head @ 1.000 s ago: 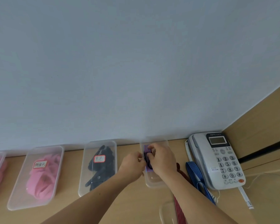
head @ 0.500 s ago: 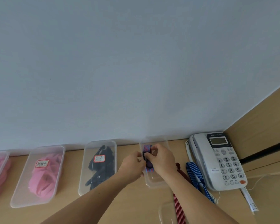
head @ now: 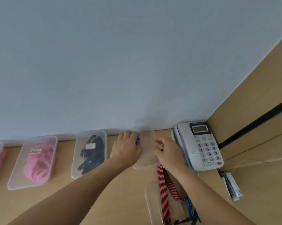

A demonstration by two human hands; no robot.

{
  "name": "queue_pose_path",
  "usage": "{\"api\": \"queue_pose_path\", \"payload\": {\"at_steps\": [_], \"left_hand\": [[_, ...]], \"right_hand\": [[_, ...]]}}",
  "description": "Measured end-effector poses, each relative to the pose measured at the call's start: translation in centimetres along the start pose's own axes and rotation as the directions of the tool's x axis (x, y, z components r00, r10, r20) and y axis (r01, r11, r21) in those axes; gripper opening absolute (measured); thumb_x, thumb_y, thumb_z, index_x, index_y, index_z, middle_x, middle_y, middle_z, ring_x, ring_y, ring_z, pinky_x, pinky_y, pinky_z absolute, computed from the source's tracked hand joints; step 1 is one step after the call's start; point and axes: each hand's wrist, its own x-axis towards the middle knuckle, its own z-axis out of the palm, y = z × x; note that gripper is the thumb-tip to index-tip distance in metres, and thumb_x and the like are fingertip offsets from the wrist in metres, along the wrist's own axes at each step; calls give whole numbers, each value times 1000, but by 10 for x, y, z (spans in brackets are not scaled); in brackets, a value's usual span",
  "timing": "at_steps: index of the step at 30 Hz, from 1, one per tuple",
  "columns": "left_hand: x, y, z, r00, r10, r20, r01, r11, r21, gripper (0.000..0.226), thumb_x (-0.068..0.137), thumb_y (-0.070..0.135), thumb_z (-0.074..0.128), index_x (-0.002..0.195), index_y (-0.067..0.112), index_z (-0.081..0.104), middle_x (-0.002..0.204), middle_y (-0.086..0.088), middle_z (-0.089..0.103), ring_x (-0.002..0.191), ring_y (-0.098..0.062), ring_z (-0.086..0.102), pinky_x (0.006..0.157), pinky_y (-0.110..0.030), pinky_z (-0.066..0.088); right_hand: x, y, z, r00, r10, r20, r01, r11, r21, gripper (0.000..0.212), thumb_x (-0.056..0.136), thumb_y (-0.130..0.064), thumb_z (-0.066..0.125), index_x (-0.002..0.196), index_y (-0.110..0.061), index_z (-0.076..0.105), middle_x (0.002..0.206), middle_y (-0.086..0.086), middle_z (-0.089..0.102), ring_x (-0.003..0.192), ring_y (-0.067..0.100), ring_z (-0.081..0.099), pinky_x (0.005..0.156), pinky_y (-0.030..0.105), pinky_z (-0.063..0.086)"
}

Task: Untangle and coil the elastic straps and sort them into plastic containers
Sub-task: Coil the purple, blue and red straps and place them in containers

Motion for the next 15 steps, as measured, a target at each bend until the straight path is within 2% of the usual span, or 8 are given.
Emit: {"api": "queue_pose_path", "payload": {"at_steps": [2, 5, 7, 9, 12, 15], "left_hand": [[-7, 18, 0, 997, 66, 37, -66, 998, 5, 52, 91, 28, 48, 142, 17, 42, 143, -2, 44, 133, -23, 35, 107, -35, 35], [-23, 41, 7, 987, 77, 142, -76, 997, -15, 54, 92, 29, 47, 145, 17, 40, 147, -3, 41, 139, -23, 29, 112, -39, 33], [-37, 56, 16, 984, 78, 160, -74, 997, -29, 51, 94, 30, 48, 143, 18, 43, 145, -2, 44, 138, -24, 31, 113, -39, 32], [-51, 72, 26, 987, 76, 143, -67, 996, -65, 48, 94, 29, 49, 141, 19, 47, 141, -1, 47, 135, -22, 35, 110, -37, 35], [-68, 94, 39, 993, 76, 90, -66, 992, -104, 44, 93, 28, 50, 136, 19, 53, 133, -2, 53, 127, -23, 43, 105, -35, 38], [-81, 111, 44, 995, 37, 93, -24, 990, -140, 42, 92, 24, 51, 134, 17, 56, 128, -4, 57, 122, -22, 47, 103, -34, 39]], "right_hand": [[-14, 14, -20, 1000, 16, 16, -16, 999, -50, 21, 92, -27, 60, 112, -22, 66, 103, -11, 60, 98, 8, 60, 86, 27, 50], [-38, 40, -49, 997, 72, 33, -68, 989, -129, 19, 93, -31, 59, 110, -26, 64, 97, -15, 54, 90, 6, 57, 76, 24, 45], [-53, 58, -64, 992, 111, 61, -99, 979, -179, 19, 92, -32, 60, 110, -26, 63, 95, -14, 55, 84, 5, 57, 73, 24, 47], [-68, 73, -75, 987, 126, 105, -96, 963, -251, 15, 91, -37, 61, 103, -27, 59, 90, -13, 56, 76, 3, 55, 69, 26, 52], [-85, 89, -81, 971, 156, 181, -98, 951, -292, 28, 87, -51, 61, 101, -28, 52, 89, -12, 57, 74, 3, 56, 63, 24, 51], [-99, 97, -82, 944, 194, 265, -105, 943, -315, 42, 84, -61, 58, 107, -28, 47, 82, -13, 54, 68, 2, 53, 52, 21, 38]]}}
